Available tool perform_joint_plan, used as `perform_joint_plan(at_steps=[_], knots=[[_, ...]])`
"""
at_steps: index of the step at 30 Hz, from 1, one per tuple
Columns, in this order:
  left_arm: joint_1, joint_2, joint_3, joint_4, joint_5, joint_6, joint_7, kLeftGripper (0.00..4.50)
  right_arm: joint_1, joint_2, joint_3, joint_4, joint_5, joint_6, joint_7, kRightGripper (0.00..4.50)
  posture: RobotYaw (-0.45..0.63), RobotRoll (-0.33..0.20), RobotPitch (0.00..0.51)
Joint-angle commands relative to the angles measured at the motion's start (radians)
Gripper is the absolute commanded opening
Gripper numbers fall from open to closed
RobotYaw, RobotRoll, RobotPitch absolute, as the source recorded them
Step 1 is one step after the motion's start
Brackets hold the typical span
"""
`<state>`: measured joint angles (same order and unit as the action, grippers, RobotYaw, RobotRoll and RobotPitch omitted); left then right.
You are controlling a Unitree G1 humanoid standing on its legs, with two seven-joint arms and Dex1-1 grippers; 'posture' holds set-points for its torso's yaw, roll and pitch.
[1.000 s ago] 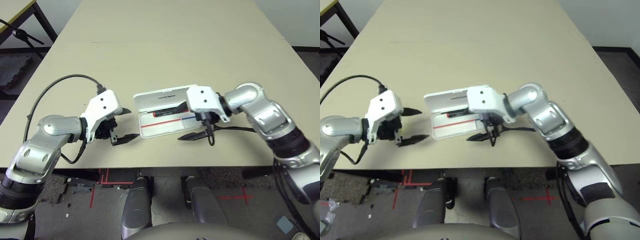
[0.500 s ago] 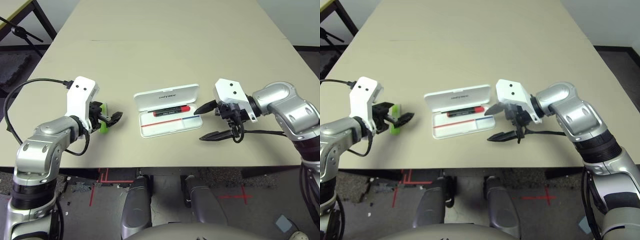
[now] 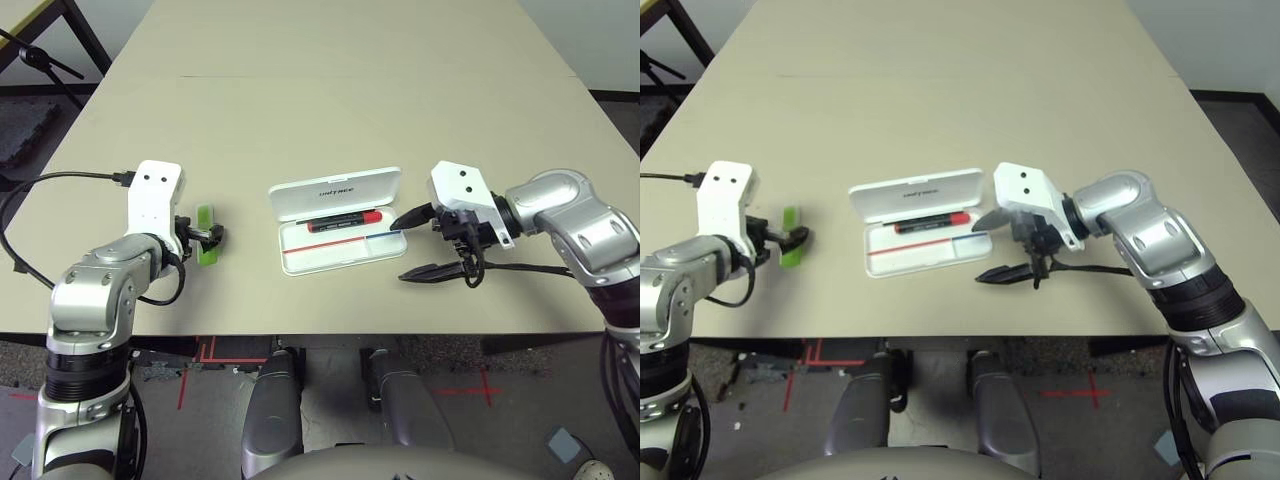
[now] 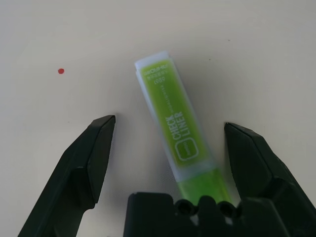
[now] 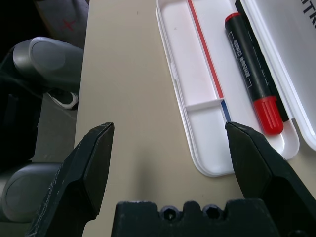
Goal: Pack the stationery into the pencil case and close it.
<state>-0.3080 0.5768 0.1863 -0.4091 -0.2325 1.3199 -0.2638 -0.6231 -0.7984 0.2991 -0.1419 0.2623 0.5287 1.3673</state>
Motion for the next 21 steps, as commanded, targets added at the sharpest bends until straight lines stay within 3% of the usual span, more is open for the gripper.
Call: perform_joint_plan(at_steps=[1, 3, 8, 11, 21], knots=[[0.015, -0.013, -0.020, 0.018, -0.004, 0.035, 0.001, 4.32, 0.008, -0.008, -0.008, -0.023, 0.000, -0.005, -0.008, 4.50, 0.01, 0.000, 0.222], [0.018, -0.016, -0.023, 0.014, -0.008, 0.043, -0.002, 3.94, 0.006, -0.007, -0.005, -0.019, -0.005, -0.009, -0.014, 4.50, 0.01, 0.000, 0.222], [0.031, 0.006, -0.027, 0.002, -0.020, 0.052, -0.022, 1.99, 0.000, -0.001, -0.003, -0.012, -0.006, -0.010, -0.026, 4.50, 0.02, 0.000, 0.222], [0.052, 0.072, -0.040, -0.010, -0.034, 0.033, -0.070, 1.08, -0.007, 0.007, -0.005, -0.002, -0.009, -0.018, -0.039, 4.50, 0.02, 0.000, 0.221], [0.198, 0.396, 0.000, -0.051, -0.112, -0.231, -0.390, 1.08, -0.038, 0.034, -0.012, 0.073, -0.045, -0.071, -0.077, 4.50, 0.03, 0.000, 0.218]])
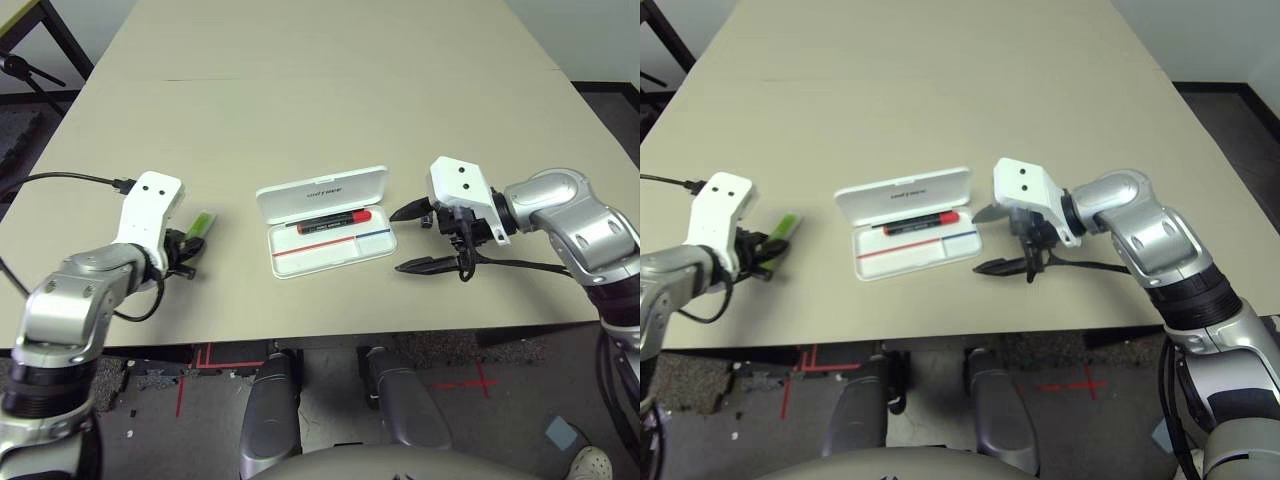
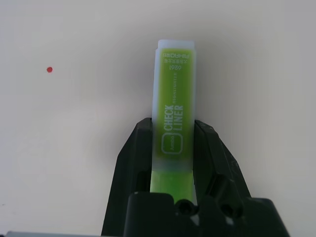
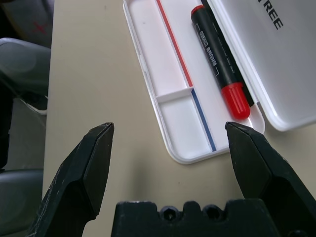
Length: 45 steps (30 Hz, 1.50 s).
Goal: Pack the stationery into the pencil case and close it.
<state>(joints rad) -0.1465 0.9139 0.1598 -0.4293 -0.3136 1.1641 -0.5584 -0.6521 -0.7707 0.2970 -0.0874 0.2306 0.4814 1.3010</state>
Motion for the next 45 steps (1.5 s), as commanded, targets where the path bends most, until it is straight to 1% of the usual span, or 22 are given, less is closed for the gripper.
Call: perform_joint_plan(at_steps=[1, 3, 6, 9, 12, 16, 19, 21, 26, 29, 34, 40, 45], knots=[[0.056, 0.084, 0.036, -0.042, -0.043, -0.131, -0.148, 1.08, -0.013, 0.012, -0.010, 0.027, -0.018, -0.033, -0.019, 4.50, 0.03, 0.000, 0.218], [0.092, 0.126, 0.046, -0.062, -0.057, -0.220, -0.230, 1.08, -0.022, 0.021, -0.012, 0.042, -0.024, -0.045, -0.030, 4.50, 0.04, 0.000, 0.217], [0.114, 0.181, 0.057, -0.094, -0.095, -0.266, -0.324, 1.08, -0.038, 0.037, -0.015, 0.062, -0.028, -0.055, -0.040, 4.50, 0.05, 0.000, 0.216], [0.084, 0.206, 0.027, -0.112, -0.113, -0.294, -0.369, 1.08, -0.049, 0.042, -0.012, 0.081, -0.038, -0.068, -0.039, 4.50, 0.05, 0.000, 0.214], [0.035, 0.212, -0.021, -0.135, -0.124, -0.304, -0.391, 1.08, -0.057, 0.044, -0.011, 0.100, -0.048, -0.077, -0.043, 4.50, 0.05, 0.000, 0.215], [-0.061, 0.209, -0.113, -0.152, -0.118, -0.325, -0.417, 1.08, -0.065, 0.047, -0.010, 0.116, -0.057, -0.086, -0.044, 4.50, 0.05, 0.000, 0.213], [-0.164, 0.183, -0.206, -0.148, -0.110, -0.338, -0.439, 1.08, -0.069, 0.045, -0.008, 0.130, -0.066, -0.096, -0.045, 4.50, 0.05, 0.000, 0.211], [-0.213, 0.159, -0.258, -0.142, -0.103, -0.341, -0.444, 1.08, -0.070, 0.044, -0.008, 0.136, -0.070, -0.101, -0.044, 4.50, 0.05, 0.000, 0.211], [-0.326, 0.076, -0.378, -0.120, -0.076, -0.342, -0.441, 1.08, -0.064, 0.040, -0.010, 0.142, -0.080, -0.109, -0.044, 4.50, 0.03, 0.000, 0.209], [-0.375, 0.027, -0.438, -0.108, -0.060, -0.338, -0.438, 1.08, -0.060, 0.036, -0.011, 0.142, -0.085, -0.111, -0.045, 4.50, 0.03, 0.000, 0.209], [-0.421, -0.042, -0.519, -0.059, -0.005, -0.357, -0.429, 1.08, -0.045, 0.022, -0.014, 0.130, -0.085, -0.104, -0.042, 4.50, 0.01, 0.000, 0.210], [-0.454, -0.091, -0.565, -0.002, 0.043, -0.380, -0.435, 1.08, -0.025, 0.004, -0.022, 0.112, -0.078, -0.093, -0.041, 4.50, 0.00, 0.000, 0.209], [-0.462, -0.116, -0.588, 0.039, 0.078, -0.403, -0.442, 1.08, -0.015, -0.004, -0.029, 0.101, -0.072, -0.083, -0.050, 4.50, -0.02, 0.000, 0.207]])
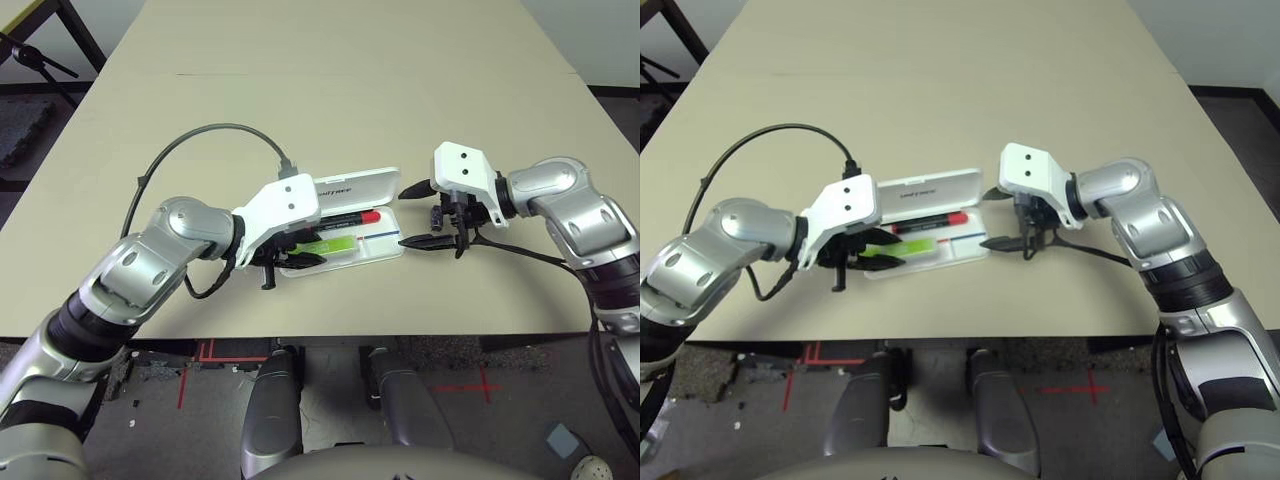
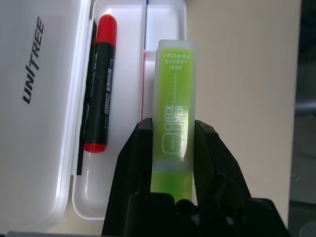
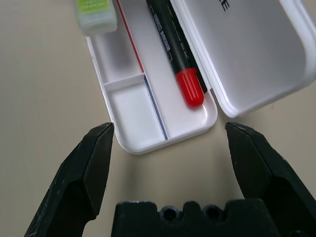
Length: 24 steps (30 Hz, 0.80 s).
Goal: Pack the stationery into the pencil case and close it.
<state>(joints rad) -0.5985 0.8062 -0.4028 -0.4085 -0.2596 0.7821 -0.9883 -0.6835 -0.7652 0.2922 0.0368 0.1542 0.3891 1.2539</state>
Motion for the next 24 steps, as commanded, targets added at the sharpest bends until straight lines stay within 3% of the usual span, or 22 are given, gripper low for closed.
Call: perform_joint_plan(at_steps=[1, 9, 10, 17, 24], knots=[[-0.010, -0.013, -0.029, 0.024, 0.030, -0.025, -0.013, 1.08, 0.018, -0.011, -0.027, -0.023, 0.004, 0.011, -0.006, 4.50, -0.02, 0.000, 0.207], [-0.007, -0.033, -0.048, 0.066, 0.069, -0.047, -0.024, 1.08, 0.045, -0.019, -0.060, -0.037, 0.020, 0.027, -0.018, 4.50, -0.03, 0.000, 0.206], [-0.006, -0.034, -0.049, 0.069, 0.073, -0.049, -0.025, 1.83, 0.047, -0.019, -0.063, -0.039, 0.021, 0.030, -0.019, 4.50, -0.03, 0.000, 0.205], [-0.002, -0.036, -0.046, 0.061, 0.083, -0.043, -0.033, 4.39, 0.052, -0.025, -0.074, -0.034, 0.018, 0.029, -0.017, 4.50, -0.03, 0.000, 0.201], [0.002, -0.020, 0.030, 0.017, 0.032, -0.027, -0.047, 4.48, 0.050, -0.061, -0.116, -0.004, 0.035, 0.043, 0.002, 4.50, -0.03, 0.000, 0.196]])
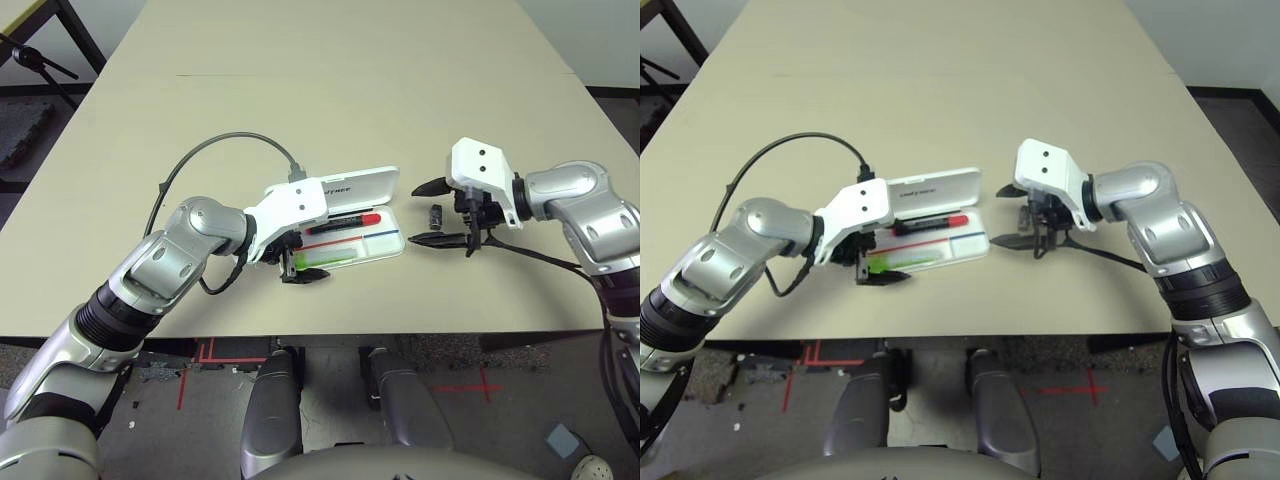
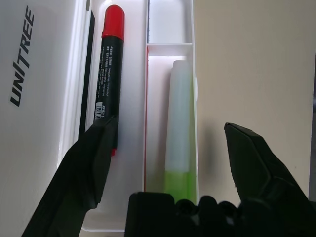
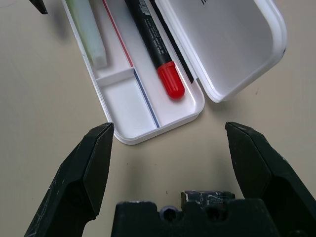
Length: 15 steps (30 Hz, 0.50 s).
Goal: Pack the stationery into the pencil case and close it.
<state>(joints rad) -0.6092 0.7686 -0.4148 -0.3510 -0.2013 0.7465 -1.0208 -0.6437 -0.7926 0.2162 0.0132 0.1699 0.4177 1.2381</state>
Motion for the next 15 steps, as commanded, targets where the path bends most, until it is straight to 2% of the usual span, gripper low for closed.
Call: perform_joint_plan(at_steps=[1, 7, 12, 15], knots=[[0.015, 0.019, 0.051, -0.045, -0.032, 0.009, -0.016, 4.48, 0.011, -0.040, -0.043, 0.022, 0.023, 0.017, 0.022, 4.50, -0.03, 0.000, 0.196], [0.066, 0.078, 0.170, -0.112, -0.118, 0.028, -0.049, 4.48, 0.008, -0.116, -0.093, 0.064, 0.046, 0.031, 0.053, 4.50, -0.03, 0.000, 0.192], [0.113, 0.136, 0.290, -0.136, -0.175, 0.029, -0.057, 4.48, 0.000, -0.107, -0.135, 0.103, 0.027, 0.086, -0.037, 4.50, -0.04, 0.000, 0.190], [0.152, 0.181, 0.358, -0.136, -0.201, 0.006, -0.075, 4.48, 0.026, -0.109, -0.121, 0.079, 0.008, 0.177, -0.095, 4.50, -0.04, 0.000, 0.190]])
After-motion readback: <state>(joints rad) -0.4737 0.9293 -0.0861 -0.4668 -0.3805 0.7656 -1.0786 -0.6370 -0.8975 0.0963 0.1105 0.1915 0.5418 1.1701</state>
